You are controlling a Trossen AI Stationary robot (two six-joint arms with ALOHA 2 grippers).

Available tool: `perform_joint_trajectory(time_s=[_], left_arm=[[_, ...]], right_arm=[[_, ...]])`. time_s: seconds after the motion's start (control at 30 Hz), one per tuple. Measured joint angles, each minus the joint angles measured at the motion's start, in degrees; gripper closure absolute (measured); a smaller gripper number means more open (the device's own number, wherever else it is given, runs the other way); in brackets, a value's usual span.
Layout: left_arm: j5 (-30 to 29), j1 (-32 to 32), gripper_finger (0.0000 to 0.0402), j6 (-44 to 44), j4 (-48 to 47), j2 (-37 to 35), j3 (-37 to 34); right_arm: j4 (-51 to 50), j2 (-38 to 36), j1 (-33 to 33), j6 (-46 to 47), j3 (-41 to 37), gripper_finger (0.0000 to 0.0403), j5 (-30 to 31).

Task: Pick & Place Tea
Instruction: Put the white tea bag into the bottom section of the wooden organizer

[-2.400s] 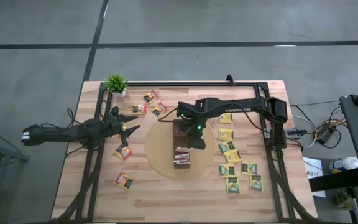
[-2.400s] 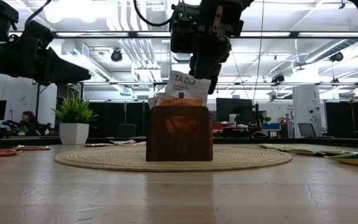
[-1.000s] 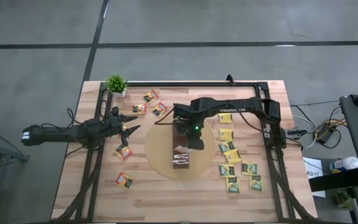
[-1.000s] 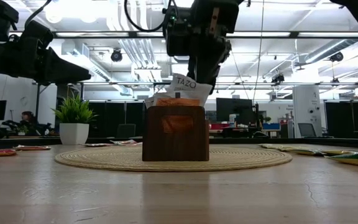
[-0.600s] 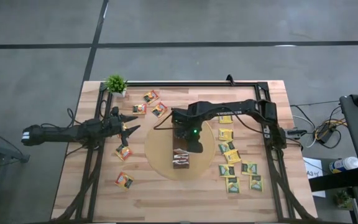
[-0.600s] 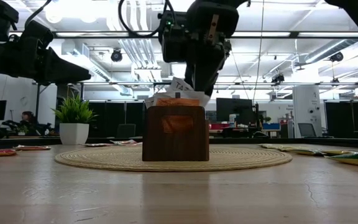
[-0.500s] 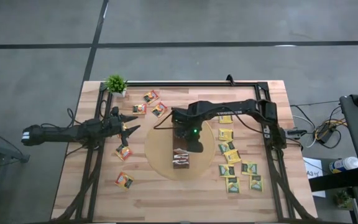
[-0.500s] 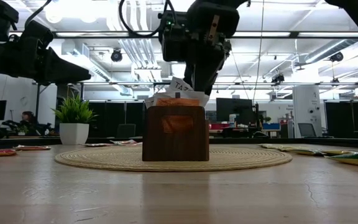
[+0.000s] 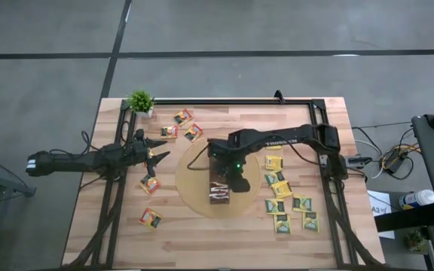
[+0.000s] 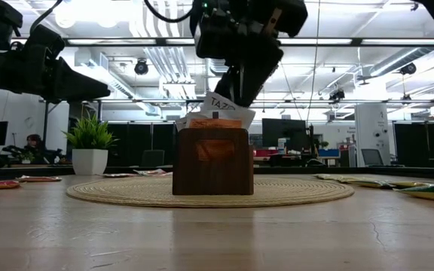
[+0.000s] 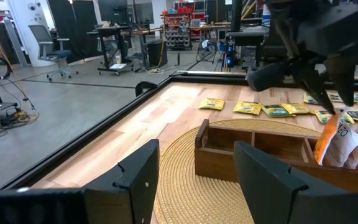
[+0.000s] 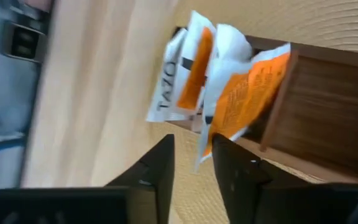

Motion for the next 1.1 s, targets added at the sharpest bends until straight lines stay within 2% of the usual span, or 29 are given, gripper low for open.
perform_joint_trajectory(time_s=[0.2, 0.37, 0.67, 0.9, 1.03, 1.1], left_arm=[[0.0, 0.02, 0.0199, -0.02, 0.0, 0.0, 0.01], [0.0, 0.02, 0.0199, -0.01, 0.0, 0.0, 0.0], [0.0, 0.02, 0.0199, 0.0, 0.0, 0.0, 0.01], [0.0, 0.07, 0.0199, 0.0, 0.0, 0.0, 0.02], [0.0, 0.05, 0.0199, -0.01, 0.0, -0.02, 0.02], [0.0, 0.04, 0.0199, 0.0, 0.0, -0.01, 0.02]], right_arm=[[0.11, -0.1, 1.19, 0.84, 0.64, 0.0253, 5.74], [1.12, -0.5, 1.46, 2.8, 1.62, 0.0236, 10.45], [4.0, -0.61, 4.48, 6.3, 1.62, 0.0241, 19.88], [6.78, -1.91, 7.27, 8.14, 0.67, 0.0243, 21.93], [6.89, -2.37, 7.93, 8.46, -0.62, 0.0243, 28.85], [7.63, -2.56, 7.92, 8.46, -1.42, 0.0243, 30.35]])
